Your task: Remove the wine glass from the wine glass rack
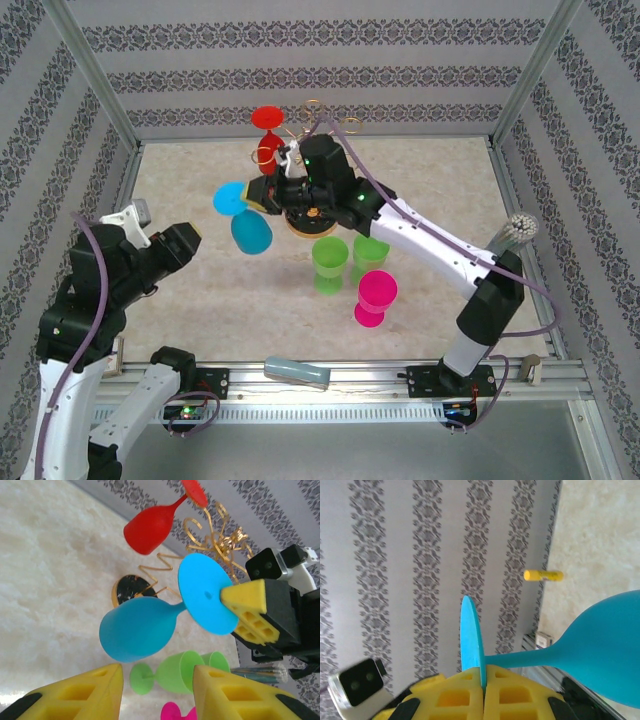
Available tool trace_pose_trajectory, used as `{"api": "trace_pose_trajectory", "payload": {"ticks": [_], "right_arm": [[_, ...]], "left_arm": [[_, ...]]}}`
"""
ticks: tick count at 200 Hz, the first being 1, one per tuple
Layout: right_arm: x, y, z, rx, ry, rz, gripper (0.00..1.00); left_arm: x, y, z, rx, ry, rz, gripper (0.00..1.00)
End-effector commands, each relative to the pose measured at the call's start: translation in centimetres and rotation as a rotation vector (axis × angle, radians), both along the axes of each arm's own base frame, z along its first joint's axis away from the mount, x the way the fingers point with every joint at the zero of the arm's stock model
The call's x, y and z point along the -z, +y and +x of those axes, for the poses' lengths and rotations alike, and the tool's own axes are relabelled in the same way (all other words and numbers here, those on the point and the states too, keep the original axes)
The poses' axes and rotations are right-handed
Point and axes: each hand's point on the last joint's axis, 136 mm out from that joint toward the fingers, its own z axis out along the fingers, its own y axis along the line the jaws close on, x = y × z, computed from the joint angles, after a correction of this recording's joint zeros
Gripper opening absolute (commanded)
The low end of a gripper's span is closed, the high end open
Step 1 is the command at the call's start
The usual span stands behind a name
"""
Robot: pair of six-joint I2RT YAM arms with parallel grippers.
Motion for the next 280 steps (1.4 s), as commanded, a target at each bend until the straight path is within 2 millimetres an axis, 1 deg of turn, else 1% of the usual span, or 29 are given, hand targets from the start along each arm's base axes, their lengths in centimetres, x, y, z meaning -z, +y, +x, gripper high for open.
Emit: {"api": "trace_pose_trajectory", "payload": {"ticks": [1,19,34,63,93,103,125,139,162,186,222,245,280], "right_arm": [[0.1,-0.5,-2.1,-0.019,-0.073,-0.014,0.00],[1.1,-0.5,-3.6,-0.036,-0.100,-0.045,0.00],[1.9,-0.4,-4.6,-0.056,-0.116,-0.065,0.00],[3.1,-0.2,-6.6,-0.099,-0.179,-0.119,0.00],[4.8,-0.3,-8.1,-0.136,-0.289,-0.233,0.00],[5.4,-0.3,-8.6,-0.151,-0.319,-0.259,0.00],[6.9,-0.3,-9.2,-0.174,-0.381,-0.314,0.00],[7.8,-0.1,-9.6,-0.193,-0.420,-0.346,0.00],[8.6,0.4,-10.2,-0.230,-0.508,-0.384,0.00],[9.7,1.0,-11.0,-0.277,-0.584,-0.423,0.00],[10.7,2.0,-12.4,-0.342,-0.711,-0.460,0.00],[11.5,2.2,-13.1,-0.368,-0.778,-0.501,0.00],[12.0,2.2,-13.8,-0.368,-0.960,-0.588,0.00]], "left_arm": [[0.8,0.1,-1.3,-0.001,0.033,-0.027,0.43],[0.7,0.0,-2.1,0.014,0.033,-0.029,0.45],[1.3,-0.1,-2.5,0.023,0.062,-0.019,0.45],[1.8,-1.1,-2.9,0.067,0.064,-0.070,0.47],[3.4,-1.8,-3.2,0.103,0.106,-0.101,0.49],[3.6,-2.0,-3.4,0.110,0.110,-0.111,0.50],[4.1,-2.2,-3.9,0.127,0.127,-0.112,0.55],[4.6,-2.3,-4.1,0.137,0.145,-0.113,0.56],[5.2,-2.4,-4.6,0.145,0.167,-0.115,0.59],[5.8,-2.3,-5.3,0.145,0.182,-0.113,0.60],[6.8,-2.5,-5.8,0.155,0.214,-0.126,0.60],[7.4,-2.6,-5.9,0.157,0.230,-0.133,0.60],[8.1,-2.8,-6.4,0.170,0.257,-0.137,0.60]]}}
